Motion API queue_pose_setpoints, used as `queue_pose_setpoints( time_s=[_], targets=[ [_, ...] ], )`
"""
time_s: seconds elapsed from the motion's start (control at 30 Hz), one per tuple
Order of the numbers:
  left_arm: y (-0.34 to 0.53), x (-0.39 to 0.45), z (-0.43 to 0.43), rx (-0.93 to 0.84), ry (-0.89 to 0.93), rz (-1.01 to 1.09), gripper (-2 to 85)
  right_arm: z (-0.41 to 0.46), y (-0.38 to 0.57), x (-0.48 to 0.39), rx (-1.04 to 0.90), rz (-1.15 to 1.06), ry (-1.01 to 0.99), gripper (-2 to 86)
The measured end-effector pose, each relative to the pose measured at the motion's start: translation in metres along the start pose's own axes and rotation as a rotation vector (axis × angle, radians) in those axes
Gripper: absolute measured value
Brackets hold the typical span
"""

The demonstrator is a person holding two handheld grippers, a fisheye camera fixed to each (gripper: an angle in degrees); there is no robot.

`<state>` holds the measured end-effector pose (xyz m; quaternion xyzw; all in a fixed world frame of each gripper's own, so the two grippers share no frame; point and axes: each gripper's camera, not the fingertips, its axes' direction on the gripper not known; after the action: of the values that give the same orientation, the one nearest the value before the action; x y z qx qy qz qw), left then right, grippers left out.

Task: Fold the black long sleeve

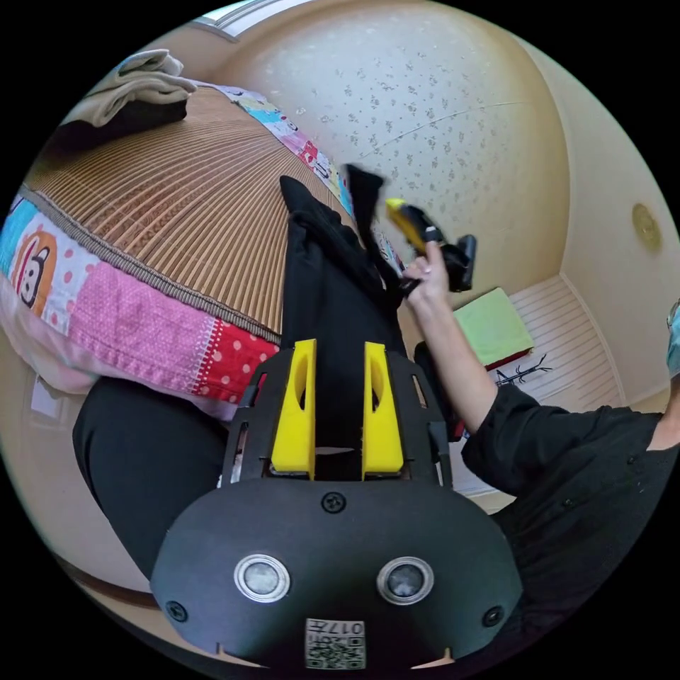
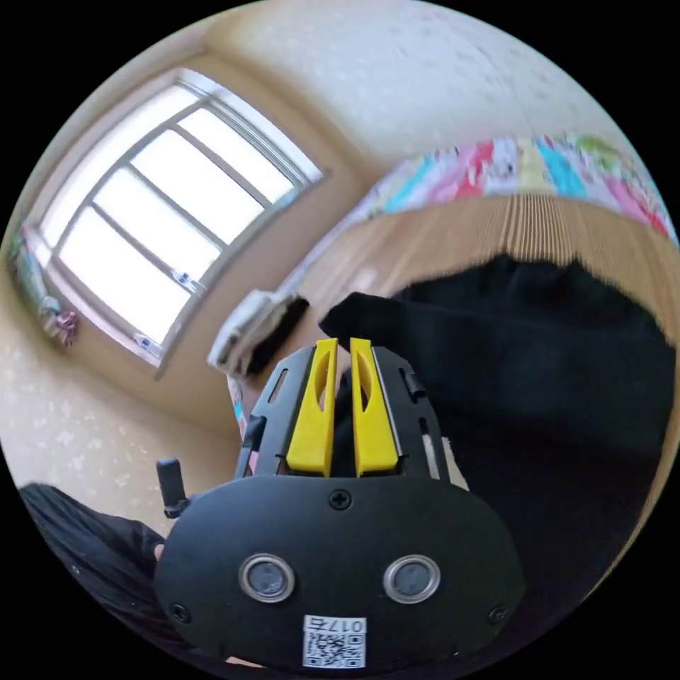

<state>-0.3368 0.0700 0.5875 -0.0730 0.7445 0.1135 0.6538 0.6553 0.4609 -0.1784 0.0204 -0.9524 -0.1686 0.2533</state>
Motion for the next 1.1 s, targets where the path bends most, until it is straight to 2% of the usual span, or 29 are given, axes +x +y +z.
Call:
queue_pose_setpoints(
  time_s=[0.07,0.13,0.23,0.37,0.47,0.57,0.7,0.83,0.87,1.0,1.1],
  targets=[
    [-0.011,0.009,-0.006,0.002,-0.014,0.012,10.5,0.059,0.049,0.02,-0.133,0.078,-0.032,2.2],
    [-0.026,0.022,-0.015,-0.009,-0.054,0.043,10.6,0.045,0.092,0.019,-0.117,0.018,-0.065,2.2],
    [-0.042,0.029,-0.024,-0.053,-0.129,0.072,11.0,-0.02,0.161,0.024,-0.131,0.016,0.122,3.5],
    [-0.065,0.038,-0.034,-0.168,-0.135,0.166,11.3,-0.139,0.262,0.059,-0.193,0.154,0.356,7.1],
    [-0.093,0.045,-0.038,-0.346,-0.103,0.203,12.8,-0.209,0.325,0.087,-0.265,0.299,0.407,8.8],
    [-0.119,0.058,-0.046,-0.462,-0.129,0.224,14.5,-0.245,0.375,0.112,-0.33,0.411,0.363,11.2],
    [-0.156,0.078,-0.024,-0.671,-0.145,0.265,16.4,-0.253,0.417,0.141,-0.366,0.548,0.321,18.0],
    [-0.178,0.09,0.024,-0.966,-0.328,0.325,17.6,-0.243,0.434,0.156,-0.394,0.559,0.236,17.7],
    [-0.179,0.091,0.029,-0.988,-0.337,0.341,17.4,-0.24,0.434,0.158,-0.409,0.544,0.24,17.1],
    [-0.196,0.076,0.048,-1.054,-0.363,0.351,11.1,-0.239,0.43,0.172,-0.465,0.507,0.271,15.0],
    [-0.195,0.053,0.056,-1.156,-0.317,0.346,5.5,-0.25,0.429,0.195,-0.466,0.506,0.194,11.6]
  ],
)
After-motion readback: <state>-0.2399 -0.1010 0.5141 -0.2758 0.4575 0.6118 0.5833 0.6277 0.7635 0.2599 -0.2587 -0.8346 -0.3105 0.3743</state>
